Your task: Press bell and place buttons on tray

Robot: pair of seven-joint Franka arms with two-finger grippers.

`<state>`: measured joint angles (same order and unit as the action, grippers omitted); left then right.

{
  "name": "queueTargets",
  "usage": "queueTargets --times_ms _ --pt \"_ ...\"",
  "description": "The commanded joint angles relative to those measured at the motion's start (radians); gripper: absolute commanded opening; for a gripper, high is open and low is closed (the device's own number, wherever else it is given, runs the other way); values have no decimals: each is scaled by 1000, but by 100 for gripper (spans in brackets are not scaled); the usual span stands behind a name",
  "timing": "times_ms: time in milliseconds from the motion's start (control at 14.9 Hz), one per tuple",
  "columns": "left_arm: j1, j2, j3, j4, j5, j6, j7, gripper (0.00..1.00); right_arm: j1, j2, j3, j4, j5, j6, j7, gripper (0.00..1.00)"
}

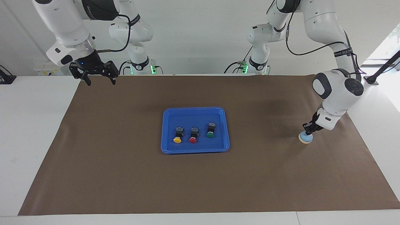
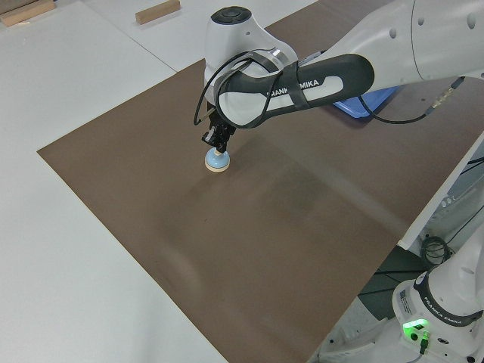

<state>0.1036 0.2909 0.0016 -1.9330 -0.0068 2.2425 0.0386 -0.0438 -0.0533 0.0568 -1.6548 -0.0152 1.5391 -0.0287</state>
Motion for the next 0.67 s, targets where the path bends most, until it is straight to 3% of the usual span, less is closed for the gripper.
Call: queueTargets --times_ms 0,201,268,335,402,604 --pt "11 19 0 -15 -9 36 4 0 -25 9 18 23 23 -20 -19 100" --pt "-8 -31 -3 64 -9 -155 0 0 -24 3 17 15 34 -20 -19 100" --pt "-10 -57 -3 92 -7 -235 -2 25 -24 3 17 15 37 -20 -19 100" --pt "-18 -99 -6 106 -7 -298 -2 84 -24 1 17 15 37 -20 -19 100" --pt "-24 -126 -3 106 -7 -335 -9 100 -24 1 17 13 37 -19 -14 100" --pt "-31 -264 -9 98 -9 -476 -26 100 -11 -3 18 6 34 -23 -14 100"
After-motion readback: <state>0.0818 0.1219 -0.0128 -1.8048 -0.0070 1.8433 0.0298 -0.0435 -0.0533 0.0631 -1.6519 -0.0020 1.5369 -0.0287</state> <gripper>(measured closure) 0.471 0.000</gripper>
